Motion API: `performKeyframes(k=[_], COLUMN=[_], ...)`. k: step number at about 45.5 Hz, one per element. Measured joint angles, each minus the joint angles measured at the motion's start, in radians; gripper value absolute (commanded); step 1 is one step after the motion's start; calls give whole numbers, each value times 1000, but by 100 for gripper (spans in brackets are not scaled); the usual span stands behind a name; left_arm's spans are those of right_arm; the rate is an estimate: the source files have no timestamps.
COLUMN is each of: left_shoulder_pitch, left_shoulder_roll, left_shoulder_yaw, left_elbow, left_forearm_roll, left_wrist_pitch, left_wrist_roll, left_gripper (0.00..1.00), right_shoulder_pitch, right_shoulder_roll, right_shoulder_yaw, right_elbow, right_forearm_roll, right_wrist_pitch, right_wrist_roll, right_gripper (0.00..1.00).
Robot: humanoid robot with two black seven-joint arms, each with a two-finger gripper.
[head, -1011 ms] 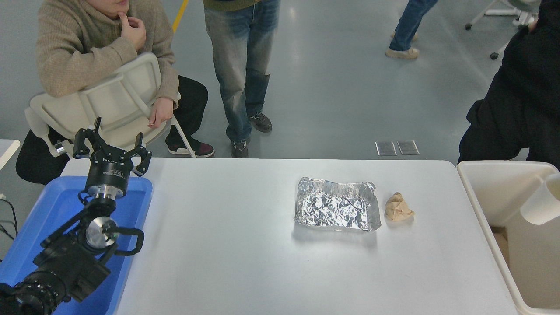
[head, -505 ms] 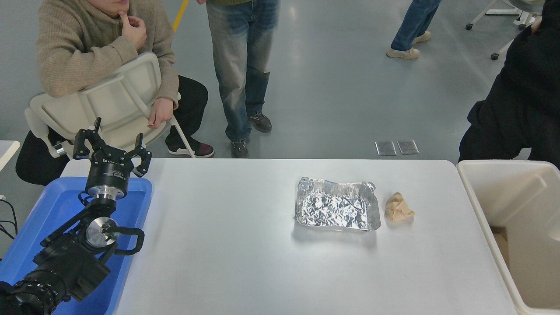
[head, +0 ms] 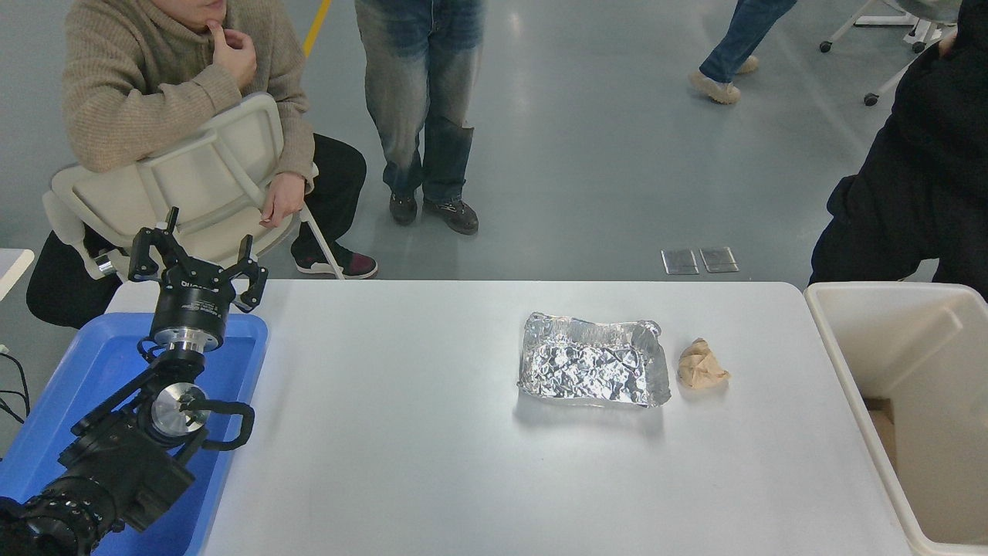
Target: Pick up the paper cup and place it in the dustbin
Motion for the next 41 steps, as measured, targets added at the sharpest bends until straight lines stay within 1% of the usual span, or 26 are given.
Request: performKeyframes(k=[2, 11, 17, 22, 26, 29, 32, 41], left_shoulder_pitch=[0, 0, 0, 0, 0, 0, 0, 0], left_shoulder_roll=[0, 0, 0, 0, 0, 0, 0, 0], left_shoulder_yaw=[0, -1, -1, -1, -1, -1, -1, -1], left_elbow=[0, 0, 0, -1, -1, -1, -1, -1], left_forearm_roll=[0, 0, 0, 0, 0, 0, 1, 1], left_wrist_pitch=[0, 0, 0, 0, 0, 0, 0, 0], left_wrist_roll=[0, 0, 0, 0, 0, 0, 0, 0], left_gripper=[99, 99, 99, 99, 99, 99, 99, 99], right_shoulder_pitch=[-1, -2, 0, 25, 68, 114, 166, 381], right_shoulder_roll=[4, 16, 16, 5, -27, -61, -96, -176], right_shoulder_yaw=[2, 8, 9, 8, 5, 0, -11, -132], right_elbow=[-2, 2, 9, 43, 114, 188, 269, 544], right_forearm_roll=[0, 1, 1, 1, 2, 0, -2, -4], right_wrist_pitch=[-11, -70, -84, -92, -96, -98, -99, -88], right_wrist_roll=[0, 0, 1, 1, 1, 1, 2, 2], right_gripper=[69, 71, 80, 83, 94, 95, 100, 100])
